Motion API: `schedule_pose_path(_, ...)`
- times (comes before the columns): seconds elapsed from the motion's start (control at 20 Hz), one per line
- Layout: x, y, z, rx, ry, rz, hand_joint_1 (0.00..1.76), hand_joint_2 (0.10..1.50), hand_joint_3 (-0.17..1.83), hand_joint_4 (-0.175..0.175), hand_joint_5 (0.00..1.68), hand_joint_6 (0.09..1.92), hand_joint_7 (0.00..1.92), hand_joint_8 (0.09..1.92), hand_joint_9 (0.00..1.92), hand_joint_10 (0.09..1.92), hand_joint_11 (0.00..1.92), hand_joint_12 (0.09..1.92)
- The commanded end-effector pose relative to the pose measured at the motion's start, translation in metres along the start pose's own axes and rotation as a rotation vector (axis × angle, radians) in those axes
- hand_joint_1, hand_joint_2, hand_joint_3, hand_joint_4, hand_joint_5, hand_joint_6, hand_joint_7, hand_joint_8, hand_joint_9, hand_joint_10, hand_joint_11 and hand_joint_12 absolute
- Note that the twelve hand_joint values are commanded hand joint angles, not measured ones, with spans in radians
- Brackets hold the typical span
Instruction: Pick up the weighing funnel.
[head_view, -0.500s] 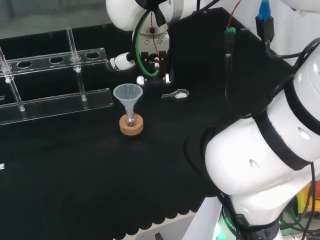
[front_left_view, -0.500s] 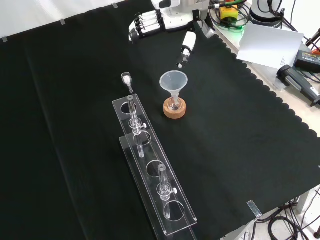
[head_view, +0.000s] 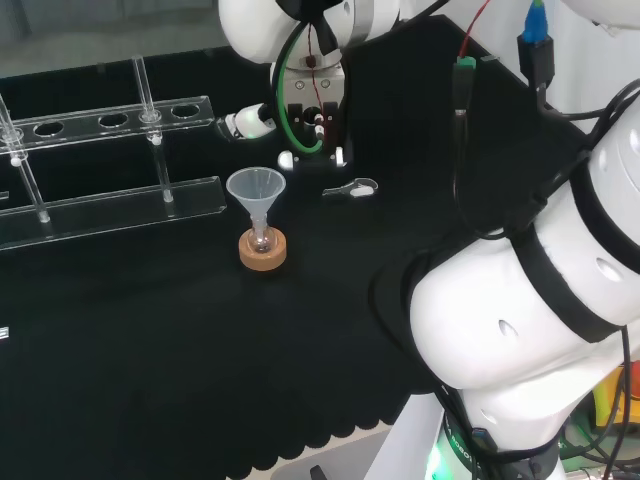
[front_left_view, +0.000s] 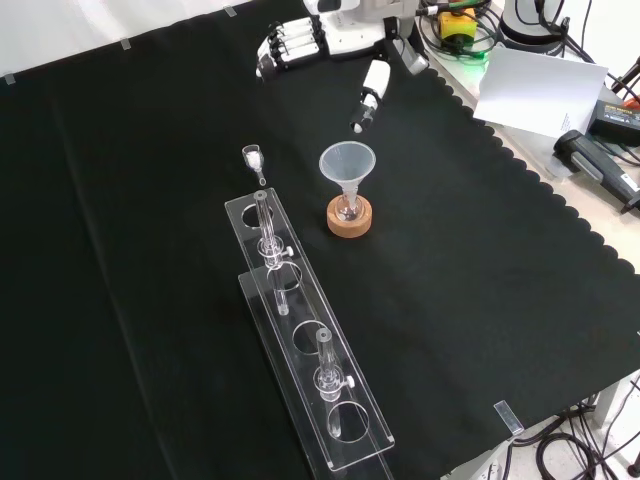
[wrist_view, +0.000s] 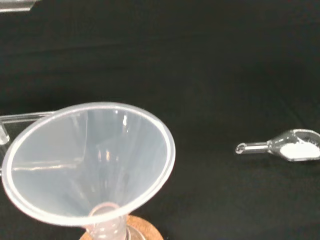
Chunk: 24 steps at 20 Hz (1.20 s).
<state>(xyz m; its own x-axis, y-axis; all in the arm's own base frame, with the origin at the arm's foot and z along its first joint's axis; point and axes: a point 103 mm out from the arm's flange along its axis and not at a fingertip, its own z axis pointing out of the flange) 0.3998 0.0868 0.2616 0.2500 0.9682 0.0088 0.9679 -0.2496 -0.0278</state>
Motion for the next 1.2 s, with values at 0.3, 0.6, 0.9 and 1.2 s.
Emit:
schedule_pose_path(0.3, -0.034, 0.037, -0.032, 0.004, -0.004, -0.038, 0.43, 0.66, 0.01, 0.03, 0.04, 0.09, 0.15, 0.58, 0.04, 0.91, 0.0, 0.95)
schedule_pose_path(0.6, -0.091, 0.06, -0.023, 0.04, -0.066, -0.138, 0.46, 0.67, 0.01, 0.025, 0.1, 0.09, 0.18, 0.59, 0.11, 0.89, 0.0, 1.03)
schedule_pose_path(0.9, -0.125, 0.074, -0.016, 0.077, -0.125, -0.171, 0.48, 0.69, 0.01, 0.048, 0.16, 0.09, 0.24, 0.54, 0.18, 0.84, 0.0, 1.13)
schedule_pose_path(1.2, -0.133, 0.082, 0.008, 0.14, -0.14, -0.157, 0.5, 0.7, 0.01, 0.048, 0.2, 0.09, 0.28, 0.5, 0.22, 0.78, 0.0, 1.15)
